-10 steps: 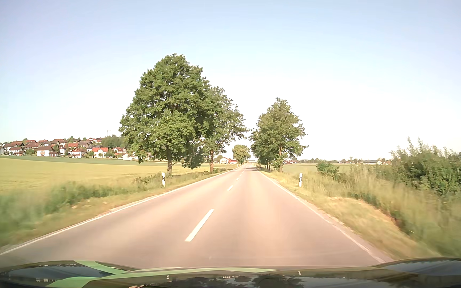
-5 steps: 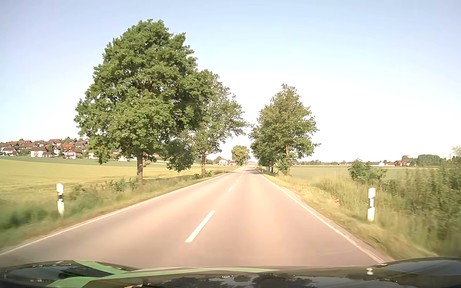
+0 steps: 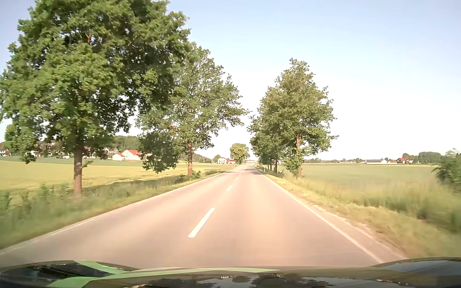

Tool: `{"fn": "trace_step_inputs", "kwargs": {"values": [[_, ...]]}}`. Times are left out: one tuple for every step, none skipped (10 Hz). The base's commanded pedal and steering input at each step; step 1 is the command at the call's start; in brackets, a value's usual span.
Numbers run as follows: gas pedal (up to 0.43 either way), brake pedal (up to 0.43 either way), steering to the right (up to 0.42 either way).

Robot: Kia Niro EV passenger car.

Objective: Follow the waypoints while adhering to traffic rules and regulations

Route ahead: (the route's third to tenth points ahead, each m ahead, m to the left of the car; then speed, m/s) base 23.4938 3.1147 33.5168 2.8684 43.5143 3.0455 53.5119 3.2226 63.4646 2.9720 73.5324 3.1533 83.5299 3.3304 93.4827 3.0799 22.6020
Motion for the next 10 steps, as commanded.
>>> {"fn": "trace_step_inputs", "kwargs": {"values": [[0.220,0.000,-0.001],[0.228,0.000,-0.001],[0.228,0.000,0.000],[0.228,0.000,-0.001],[0.197,0.000,-0.001],[0.130,0.000,-0.001],[0.130,0.000,-0.001],[0.130,0.000,-0.001],[0.130,0.000,-0.001],[0.138,0.000,-0.001]]}}
